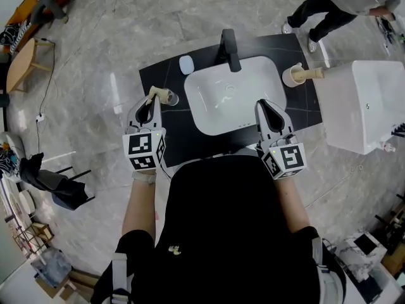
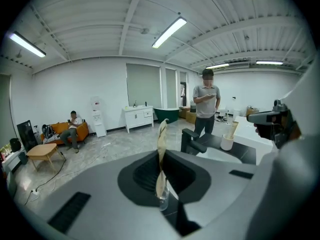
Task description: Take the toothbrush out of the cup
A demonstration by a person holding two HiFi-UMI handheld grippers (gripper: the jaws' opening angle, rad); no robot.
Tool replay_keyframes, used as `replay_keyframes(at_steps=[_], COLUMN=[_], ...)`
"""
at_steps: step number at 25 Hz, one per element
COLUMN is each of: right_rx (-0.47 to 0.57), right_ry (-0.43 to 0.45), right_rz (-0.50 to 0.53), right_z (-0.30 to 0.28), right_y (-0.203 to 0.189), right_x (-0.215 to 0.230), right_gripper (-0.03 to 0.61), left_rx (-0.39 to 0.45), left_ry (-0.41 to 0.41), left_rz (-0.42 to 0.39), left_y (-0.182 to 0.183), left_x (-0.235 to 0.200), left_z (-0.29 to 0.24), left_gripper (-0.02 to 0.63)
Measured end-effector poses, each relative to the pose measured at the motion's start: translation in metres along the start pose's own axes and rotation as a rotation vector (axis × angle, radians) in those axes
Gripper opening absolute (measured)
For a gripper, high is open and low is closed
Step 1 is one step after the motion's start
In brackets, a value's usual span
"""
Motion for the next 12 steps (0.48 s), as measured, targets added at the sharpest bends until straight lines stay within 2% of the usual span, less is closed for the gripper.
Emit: replay_keyframes(at_steps=[7, 12], right_rx=[0.021, 0.018], right_ry=[0.067, 0.112], right_rz=[-0.007, -0.008], right_z=[-0.015, -0.025], right_y=[0.006, 0.006], right_x=[-0.005, -0.013], right_gripper=[0.046, 0.046], left_rx=[0.057, 0.074], left_ry=[-0.006, -0.006], left_rz=[0.048, 0.076], left_y=[0.022, 0.020], left_x=[0.007, 0.012], left_z=[0.029, 0.044], left_gripper=[0.031, 0.031])
Point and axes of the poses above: the fingertips, and each gripper's own axes: z backward along the fingers, x to its right, y out of its top, the point moved 6 cm from there along z, backward along the fingers, and after that the axes turned 5 degrees about -x, right-handed, at the moved point
